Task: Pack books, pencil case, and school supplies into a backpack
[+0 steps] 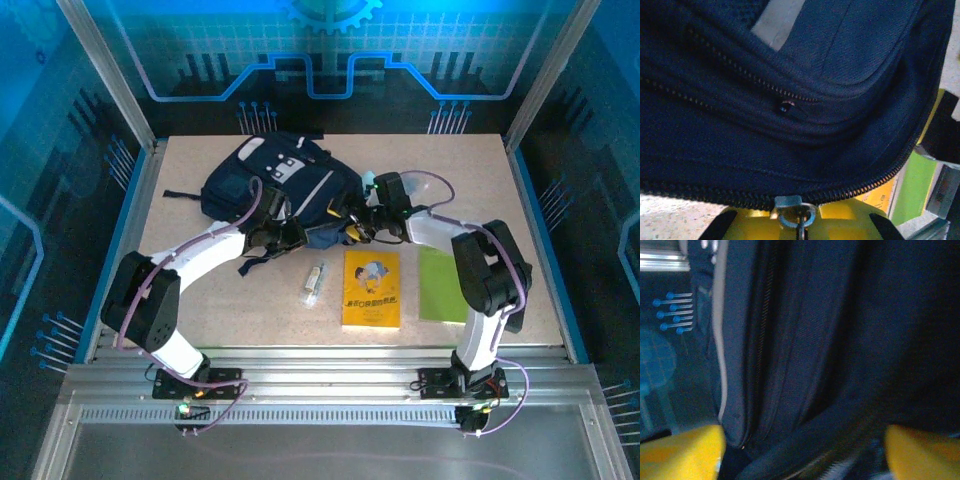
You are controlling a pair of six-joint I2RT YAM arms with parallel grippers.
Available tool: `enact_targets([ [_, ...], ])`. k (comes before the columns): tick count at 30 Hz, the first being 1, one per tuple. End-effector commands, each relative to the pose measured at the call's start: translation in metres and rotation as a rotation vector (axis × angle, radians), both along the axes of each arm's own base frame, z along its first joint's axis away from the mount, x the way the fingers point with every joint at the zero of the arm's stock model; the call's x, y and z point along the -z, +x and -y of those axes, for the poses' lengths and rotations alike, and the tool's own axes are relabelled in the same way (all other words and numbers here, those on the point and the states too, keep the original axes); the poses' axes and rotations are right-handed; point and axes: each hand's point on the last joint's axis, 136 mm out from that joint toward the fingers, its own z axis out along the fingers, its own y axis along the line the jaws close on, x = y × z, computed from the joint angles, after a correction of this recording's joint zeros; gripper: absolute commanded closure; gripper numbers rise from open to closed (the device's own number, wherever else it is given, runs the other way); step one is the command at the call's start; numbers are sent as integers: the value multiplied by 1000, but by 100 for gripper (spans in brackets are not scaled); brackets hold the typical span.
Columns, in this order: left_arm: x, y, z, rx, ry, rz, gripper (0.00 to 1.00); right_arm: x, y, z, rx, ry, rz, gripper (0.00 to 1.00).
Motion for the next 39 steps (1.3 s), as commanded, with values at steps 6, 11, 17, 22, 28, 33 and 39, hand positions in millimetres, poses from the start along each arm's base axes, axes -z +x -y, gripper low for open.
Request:
enact_targets([
  [6,1,-2,-41,-40,106,38,100,35,19,7,79,-25,-23,100],
  [11,15,-3,-114,-194,192,7,100,30,22,19,108,-54,-8,100],
  [17,27,-16,-195,-346,314,-33,100,27,23,21,111,-56,0,100],
  [22,29,-12,-234,-463,334,-41,100,25,24,14,99,-47,0,100],
  [28,33,-8,-237,-456,322,-64,100,19,28,22,131,-73,21,100],
  [33,43,6,-258,-470,422,-78,100,5,30,17,127,-85,55,100],
  [39,25,60,-250,-493,317,2,100,-5,17,-29,48,-9,46,100],
])
